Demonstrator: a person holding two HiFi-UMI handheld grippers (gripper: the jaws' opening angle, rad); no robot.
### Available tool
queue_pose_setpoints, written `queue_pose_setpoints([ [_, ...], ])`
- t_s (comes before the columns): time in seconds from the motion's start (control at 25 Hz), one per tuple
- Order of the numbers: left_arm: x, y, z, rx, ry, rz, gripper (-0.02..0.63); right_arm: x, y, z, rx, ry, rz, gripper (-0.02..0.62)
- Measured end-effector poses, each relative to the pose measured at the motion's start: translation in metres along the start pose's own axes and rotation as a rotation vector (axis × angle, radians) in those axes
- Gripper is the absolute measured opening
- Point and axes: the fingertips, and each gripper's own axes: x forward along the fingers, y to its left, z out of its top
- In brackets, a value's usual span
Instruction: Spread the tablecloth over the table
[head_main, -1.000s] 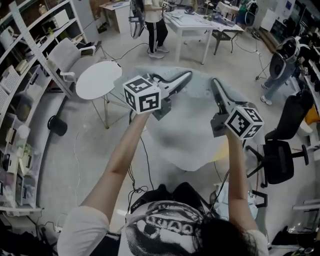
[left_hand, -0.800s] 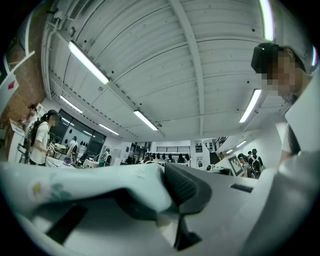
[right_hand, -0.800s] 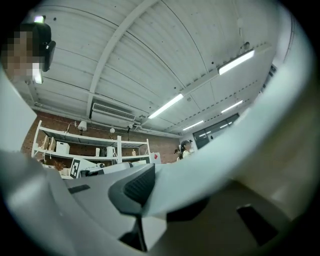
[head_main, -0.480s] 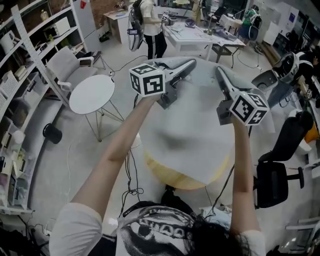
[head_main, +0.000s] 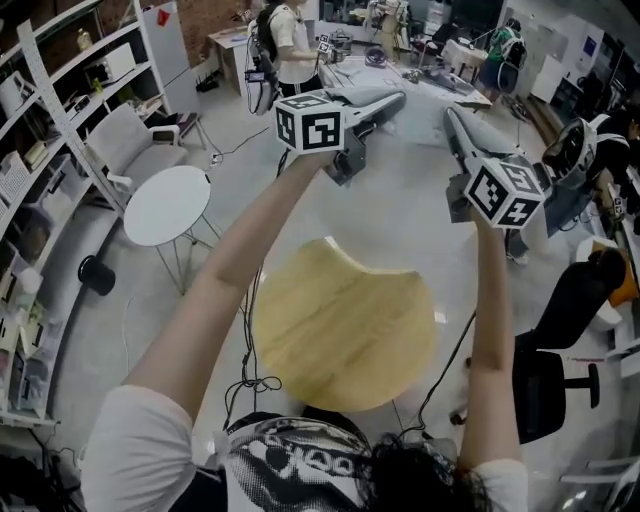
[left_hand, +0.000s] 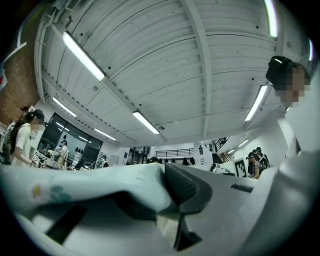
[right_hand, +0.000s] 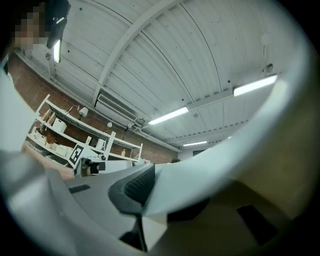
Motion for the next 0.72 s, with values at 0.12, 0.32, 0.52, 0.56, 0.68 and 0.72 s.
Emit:
queue_pose_setpoints([
  [0.12,0.022,0.007,0.003,0.013,-0.009,-0.024,0.054,0.003,-0.019,0.007,-0.041,-0.014,-0.014,0.068],
  [0.32,0.025,0.010,-0.015,-0.012,0.009,-0.047,0.055,-0.001,-0.024,-0.008,-0.047,0.004,-0.033,0.069],
  [0.52,-0.005,0.011,-0.067,-0.123,0.060,-0.043,0.055,-0.015,-0.004,-0.061,-0.006,0.096,-0.036,0.072],
  [0.56,-0.013,0.009,-0.079,-0.145,0.071,-0.038,0.057,-0.019,0.002,-0.072,0.003,0.116,-0.035,0.074],
  [0.68,-0.038,-0.002,-0.113,-0.205,0.110,-0.025,0.058,-0.040,0.023,-0.104,0.017,0.176,-0.039,0.075],
  [0.72,-0.047,-0.007,-0.124,-0.224,0.123,-0.024,0.058,-0.048,0.031,-0.113,0.024,0.193,-0.042,0.075],
])
